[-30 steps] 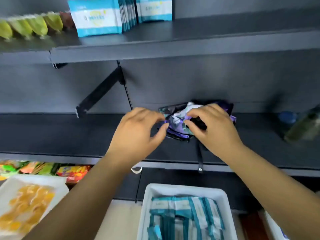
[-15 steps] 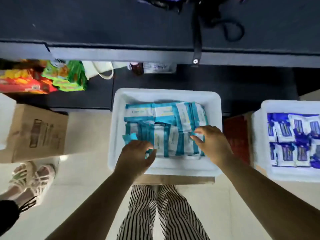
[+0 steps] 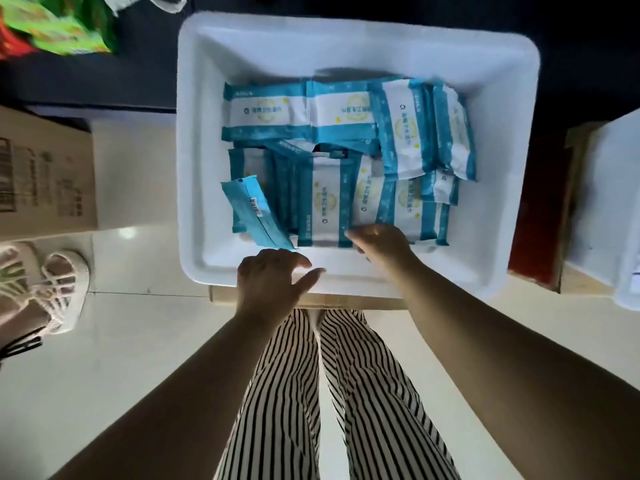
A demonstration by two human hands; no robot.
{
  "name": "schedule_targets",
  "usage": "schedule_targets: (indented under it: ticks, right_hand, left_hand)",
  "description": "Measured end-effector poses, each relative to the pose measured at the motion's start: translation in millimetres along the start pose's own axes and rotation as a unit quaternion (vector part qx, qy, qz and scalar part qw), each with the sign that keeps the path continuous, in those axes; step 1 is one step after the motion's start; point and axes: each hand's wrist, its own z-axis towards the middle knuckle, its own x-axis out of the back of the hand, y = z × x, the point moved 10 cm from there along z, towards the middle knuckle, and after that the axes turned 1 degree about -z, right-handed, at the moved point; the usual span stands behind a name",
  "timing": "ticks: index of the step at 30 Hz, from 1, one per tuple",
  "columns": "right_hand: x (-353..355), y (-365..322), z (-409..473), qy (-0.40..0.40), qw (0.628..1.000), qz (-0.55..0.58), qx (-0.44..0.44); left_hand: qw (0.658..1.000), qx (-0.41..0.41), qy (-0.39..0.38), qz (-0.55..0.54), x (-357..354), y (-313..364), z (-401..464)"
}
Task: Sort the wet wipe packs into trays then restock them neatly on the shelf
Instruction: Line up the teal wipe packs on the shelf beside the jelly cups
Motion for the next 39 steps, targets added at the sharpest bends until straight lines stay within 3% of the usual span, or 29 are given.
schedule_targets:
  ticks: [4, 7, 11, 15, 18, 20, 23, 25, 27, 30, 32, 34, 39]
  right_hand:
    - [-19.6, 0.8, 5.8, 0.026, 0.985, 0.140, -0.099]
    - [-19.0, -12.7, 14.8, 0.040, 0.996, -0.022, -0.070]
    - [-3.6, -29.2, 23.7, 0.076, 0.967, -0.242, -0.017]
    - [18.2, -67.5, 26.5, 0.159, 0.943, -0.279, 0.091]
    - [4.5, -104.1, 30.3, 0.130, 0.923, -0.295, 0.211]
    - [-9.8, -112.8, 38.5, 0.084, 0.901, -0.362, 0.225]
    - [-10.3, -112.5, 47.9, 0.072, 0.883, -0.423, 0.191]
    - [-8.2, -111.0, 46.6, 0.080, 0.882, -0.428, 0.181]
    - [-6.8, -102.8, 43.1, 0.081, 0.890, -0.417, 0.165]
    - [0.3, -78.2, 43.8, 0.072, 0.926, -0.351, 0.118]
    - [5.8, -67.7, 41.7, 0.055, 0.948, -0.300, 0.097]
    - [11.4, -63.1, 36.4, 0.038, 0.963, -0.252, 0.087]
    - [12.5, -39.4, 21.0, -0.018, 0.990, -0.122, 0.061]
  left_hand:
    - [0.999, 0.018, -0.012, -0.039, -4.8, -5.6, -0.7]
    - [0.999, 0.011, 0.005, -0.044, -2.4, -5.6, 1.0]
    - [0.999, 0.002, 0.018, -0.038, -4.4, -4.4, 0.0]
    - [0.998, 0.004, 0.041, -0.046, -0.3, -5.4, 1.2]
    - [0.996, -0.005, 0.078, -0.037, 5.3, -5.2, 0.8]
    - [0.995, -0.014, 0.089, -0.043, 7.1, -4.5, -1.3]
    - [0.998, 0.015, 0.018, -0.065, -1.1, -6.7, -0.1]
    - [0.997, 0.040, -0.015, -0.068, -7.3, -10.7, 1.2]
    - [0.984, 0.097, -0.014, -0.150, -1.8, -18.1, 1.9]
    - [0.932, 0.180, 0.065, -0.309, 27.2, -35.8, 7.0]
    - [0.930, 0.196, 0.106, -0.292, 50.6, -46.5, 17.4]
    - [0.944, 0.211, 0.095, -0.235, 65.1, -55.8, 37.2]
    - [0.947, 0.285, -0.069, -0.128, 46.7, -79.8, 76.3]
